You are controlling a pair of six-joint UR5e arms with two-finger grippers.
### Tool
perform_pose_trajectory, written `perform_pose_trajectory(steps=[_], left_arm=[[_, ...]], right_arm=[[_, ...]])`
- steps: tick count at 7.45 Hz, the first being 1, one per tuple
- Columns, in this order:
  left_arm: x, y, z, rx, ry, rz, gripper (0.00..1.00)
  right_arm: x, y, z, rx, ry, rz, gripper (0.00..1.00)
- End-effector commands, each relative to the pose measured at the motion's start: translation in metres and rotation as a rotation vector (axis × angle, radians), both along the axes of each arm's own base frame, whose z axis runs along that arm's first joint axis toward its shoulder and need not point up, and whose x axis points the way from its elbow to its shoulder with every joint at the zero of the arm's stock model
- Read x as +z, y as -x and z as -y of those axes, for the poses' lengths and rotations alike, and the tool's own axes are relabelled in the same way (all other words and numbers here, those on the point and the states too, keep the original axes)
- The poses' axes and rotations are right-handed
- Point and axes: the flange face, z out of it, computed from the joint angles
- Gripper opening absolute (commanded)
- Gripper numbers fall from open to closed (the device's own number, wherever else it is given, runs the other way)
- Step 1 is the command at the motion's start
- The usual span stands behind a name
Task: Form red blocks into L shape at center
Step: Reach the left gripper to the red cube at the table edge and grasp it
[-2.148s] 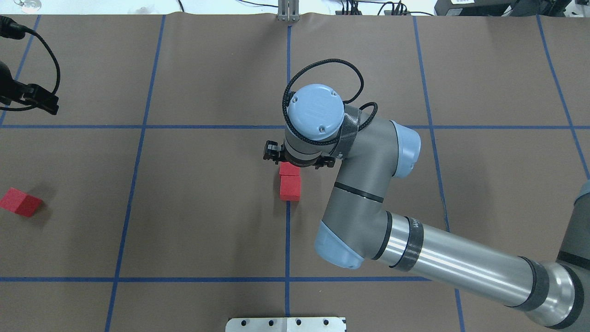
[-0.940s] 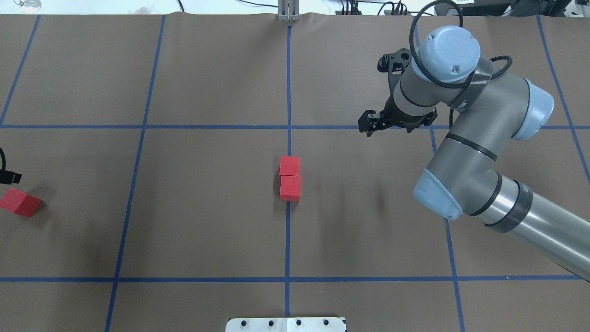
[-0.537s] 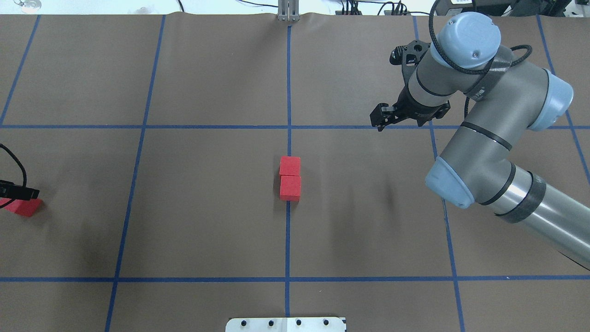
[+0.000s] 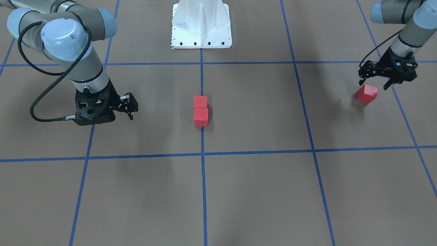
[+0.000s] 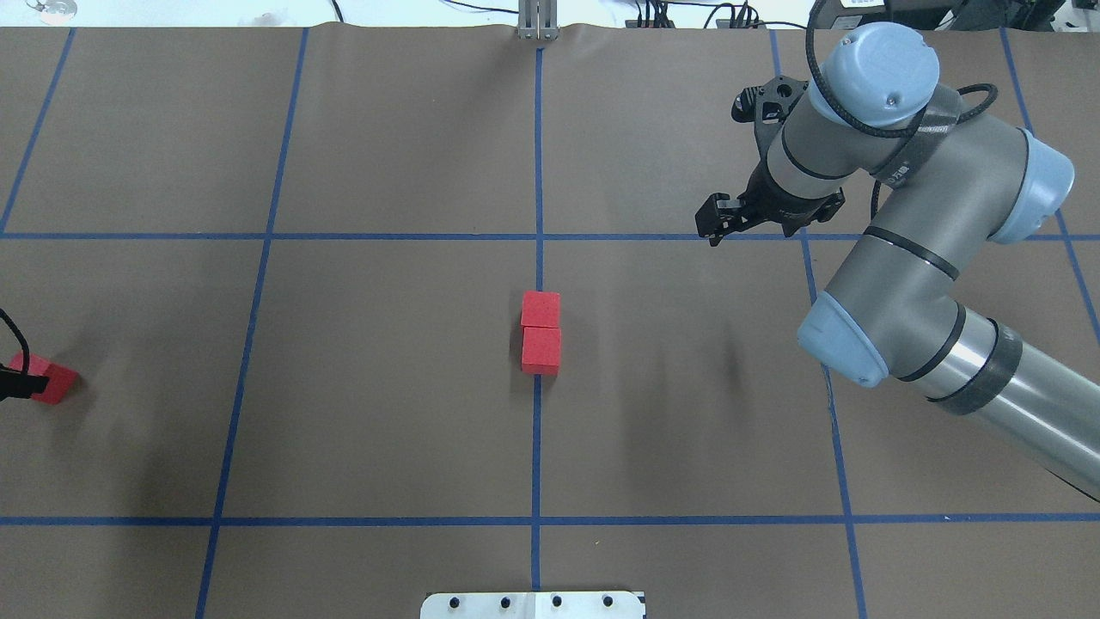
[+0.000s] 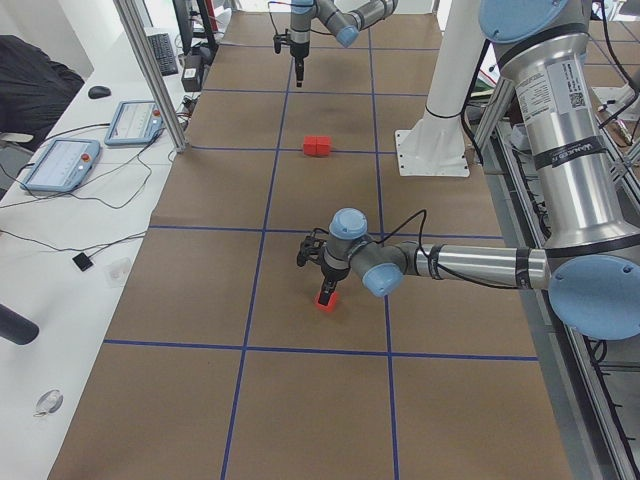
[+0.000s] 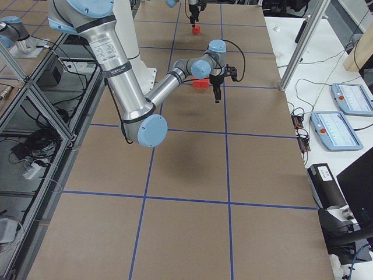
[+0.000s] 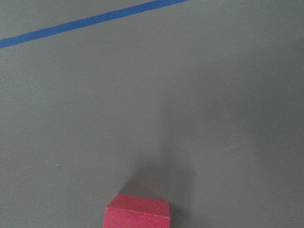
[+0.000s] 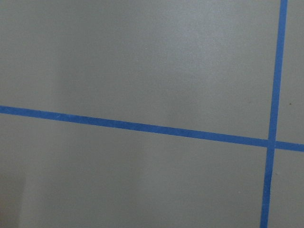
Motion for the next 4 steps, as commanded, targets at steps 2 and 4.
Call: perform_pose_trajectory(steps=[2, 4], left_arm=[[0.0284, -0.0037, 0.003, 0.004, -0.01, -0.006, 1.0], [0.0295, -0.0051, 0.0035, 0.002, -0.004, -0.007, 1.0]], right_arm=[[0.0004, -0.0003, -0.0004, 0.0, -0.001, -0.001, 0.99], [0.0005, 0.0004, -0.0008, 0.0, -0.002, -0.002, 0.99]])
